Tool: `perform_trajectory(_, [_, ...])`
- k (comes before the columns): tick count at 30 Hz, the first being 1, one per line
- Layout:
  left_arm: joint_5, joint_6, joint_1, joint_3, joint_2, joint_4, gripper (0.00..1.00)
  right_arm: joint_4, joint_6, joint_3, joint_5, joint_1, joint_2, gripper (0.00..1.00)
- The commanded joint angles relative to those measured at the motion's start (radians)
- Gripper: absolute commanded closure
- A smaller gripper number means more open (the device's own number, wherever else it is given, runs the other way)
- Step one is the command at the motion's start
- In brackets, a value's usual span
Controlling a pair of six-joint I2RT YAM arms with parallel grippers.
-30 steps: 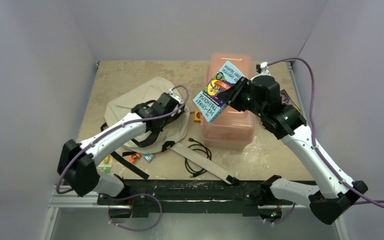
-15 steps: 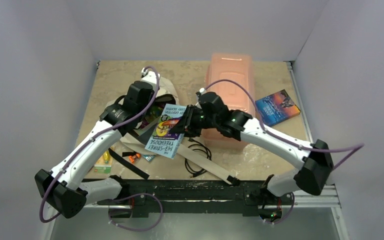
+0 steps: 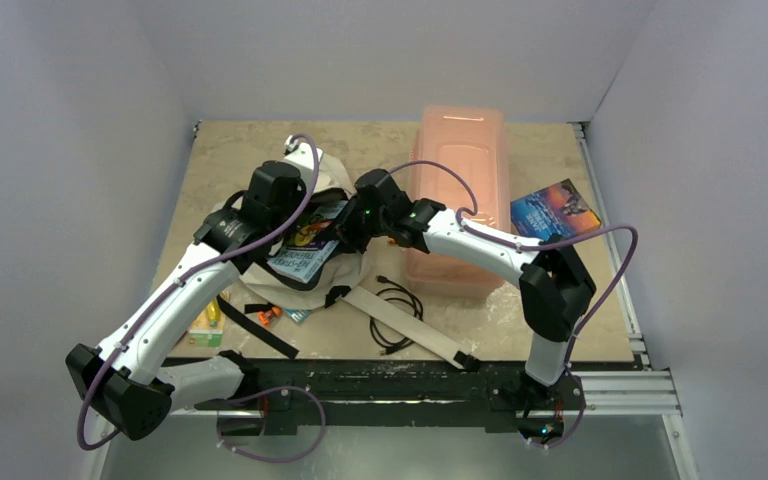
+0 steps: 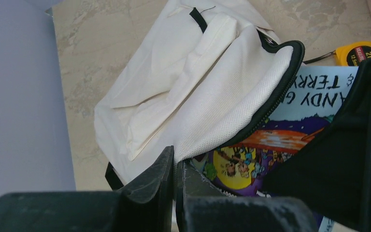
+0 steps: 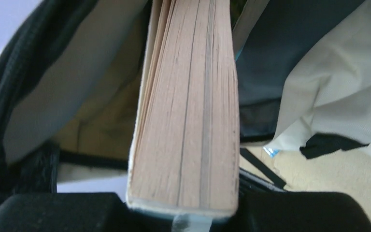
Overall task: Pack the student bag
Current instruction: Place the book in the student bag.
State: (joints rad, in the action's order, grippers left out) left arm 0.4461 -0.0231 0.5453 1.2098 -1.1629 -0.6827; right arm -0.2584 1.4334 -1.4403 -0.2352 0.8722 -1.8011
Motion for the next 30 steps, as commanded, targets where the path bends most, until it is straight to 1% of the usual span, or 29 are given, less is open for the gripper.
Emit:
perform_trajectory(1, [0.015, -0.055, -0.002, 0.064, 0.049, 0.053, 1.00, 0.081, 0.069, -0.054, 0.080, -0.025, 0.006, 1.00])
perform_trajectory(5, [0.013, -0.070, -0.003, 0.088, 0.036, 0.041, 1.00, 0.067, 0.051, -0.094, 0.120, -0.026, -0.047, 1.00])
perform_trajectory(7, [-0.002, -0.059, -0.002, 0.089, 0.039, 0.033, 1.00, 0.116, 0.056, -0.099, 0.128, -0.026, -0.072, 1.00])
perform_trajectory(11, [-0.054, -0.041, -0.003, 0.093, 0.045, 0.033, 1.00, 0.322, 0.082, -0.083, 0.191, -0.020, -0.129, 1.00])
perform_trajectory(14, [-0.091, -0.056, -0.002, 0.109, 0.047, 0.028, 1.00, 0.399, 0.041, -0.135, 0.235, -0.011, -0.196, 1.00])
perform_trajectory(15, [-0.099, -0.064, -0.003, 0.111, 0.048, 0.032, 1.00, 0.414, 0.032, -0.142, 0.267, -0.006, -0.213, 1.00])
perform_trajectory(17, [-0.104, -0.079, -0.003, 0.117, 0.048, 0.038, 1.00, 0.531, -0.010, -0.122, 0.344, 0.011, -0.233, 1.00])
perform_trajectory(18, [-0.105, -0.083, -0.003, 0.122, 0.046, 0.036, 1.00, 0.559, -0.028, -0.122, 0.392, 0.022, -0.248, 1.00])
perform_trajectory(20, [-0.103, -0.086, -0.003, 0.133, 0.043, 0.028, 1.00, 0.606, -0.028, -0.133, 0.433, 0.032, -0.296, 1.00])
perform_trajectory(24, [-0.114, -0.089, -0.002, 0.122, 0.046, 0.039, 1.00, 0.814, -0.060, -0.120, 0.537, 0.058, -0.378, 1.00])
perform_trajectory(25, [-0.117, -0.089, -0.002, 0.116, 0.045, 0.046, 1.00, 0.861, -0.067, -0.127, 0.553, 0.065, -0.402, 0.93])
perform_trajectory(26, [-0.119, -0.091, -0.002, 0.114, 0.044, 0.048, 1.00, 0.888, -0.085, -0.138, 0.582, 0.075, -0.420, 0.83])
perform_trajectory(27, [-0.118, -0.092, -0.002, 0.112, 0.041, 0.047, 1.00, 0.878, -0.118, -0.166, 0.631, 0.083, -0.439, 0.74])
perform_trajectory(30, [-0.089, -0.092, -0.002, 0.095, 0.046, 0.051, 1.00, 0.735, -0.168, -0.239, 0.666, 0.086, -0.463, 0.52])
